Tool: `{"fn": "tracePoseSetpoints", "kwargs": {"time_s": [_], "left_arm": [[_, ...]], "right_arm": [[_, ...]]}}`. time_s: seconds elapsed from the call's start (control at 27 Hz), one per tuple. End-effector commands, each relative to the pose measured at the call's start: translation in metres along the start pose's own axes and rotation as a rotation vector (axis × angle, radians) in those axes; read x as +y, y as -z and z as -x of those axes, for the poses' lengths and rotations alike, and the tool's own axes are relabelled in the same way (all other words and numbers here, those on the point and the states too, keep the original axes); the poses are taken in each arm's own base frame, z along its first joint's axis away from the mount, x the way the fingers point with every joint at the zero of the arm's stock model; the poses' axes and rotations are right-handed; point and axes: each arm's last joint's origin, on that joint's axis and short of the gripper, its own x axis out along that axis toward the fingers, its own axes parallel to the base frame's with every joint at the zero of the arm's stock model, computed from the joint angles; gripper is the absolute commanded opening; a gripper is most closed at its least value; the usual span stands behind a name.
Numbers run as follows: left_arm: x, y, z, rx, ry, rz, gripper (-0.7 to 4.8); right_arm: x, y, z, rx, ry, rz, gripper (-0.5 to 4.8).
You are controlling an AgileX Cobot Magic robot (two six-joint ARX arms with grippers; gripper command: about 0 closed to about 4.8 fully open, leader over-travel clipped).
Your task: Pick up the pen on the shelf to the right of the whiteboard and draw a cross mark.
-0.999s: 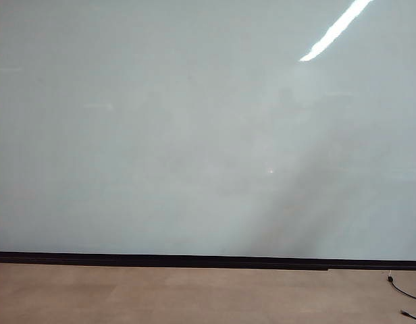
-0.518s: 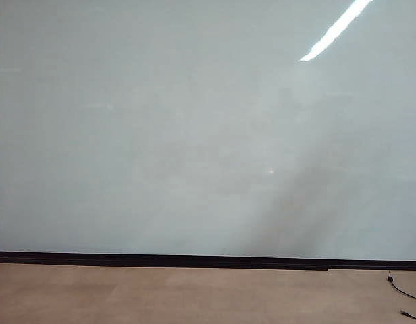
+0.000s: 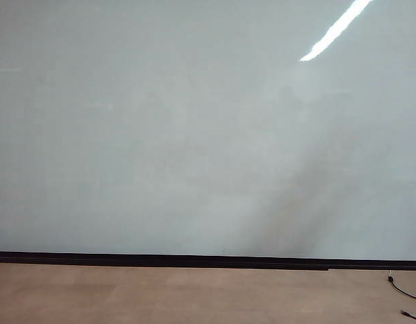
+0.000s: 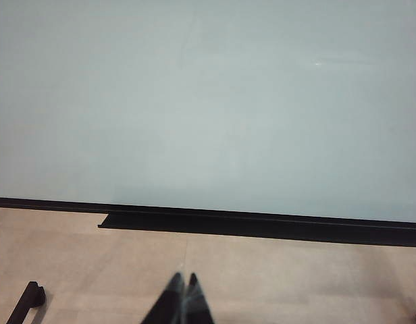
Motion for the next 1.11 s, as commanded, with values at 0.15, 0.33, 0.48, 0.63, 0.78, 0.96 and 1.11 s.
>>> {"fn": "tracePoseSetpoints", "kwargs": {"time_s": [0.15,0.33,0.48,0.63,0.78,0.96,1.11], "left_arm": [[0.000,-0.001,0.000,-0.008,0.004,-0.005,-0.04],[0.000,-0.001,0.000,-0.007,0.004,-0.004,-0.04],[0.000,-0.001,0.000,-0.007,0.004,-0.004,-0.04],[0.000,-0.001,0.000,-0.008,0.004,-0.005,-0.04],[0.000,-0.001,0.000,-0.007,0.004,-0.005,-0.05],[0.000,-0.001,0.000,-0.007,0.004,-0.005,-0.05],[0.000,-0.001,0.000,-0.008,0.004,-0.005,-0.04]], "right_arm": [[-0.005,-0.011,0.001,-0.099,0.168,-0.004,-0.05],[-0.007,-0.003,0.001,-0.021,0.238,-0.003,-0.05],[-0.008,0.003,0.002,0.040,0.288,0.008,-0.05],[-0.009,0.004,0.002,0.048,0.314,0.010,0.21],[-0.009,0.002,0.002,0.036,0.307,0.060,1.27],[-0.009,0.002,0.002,0.035,0.308,0.060,3.45],[-0.009,0.001,0.002,0.032,0.308,0.060,3.51]]}}
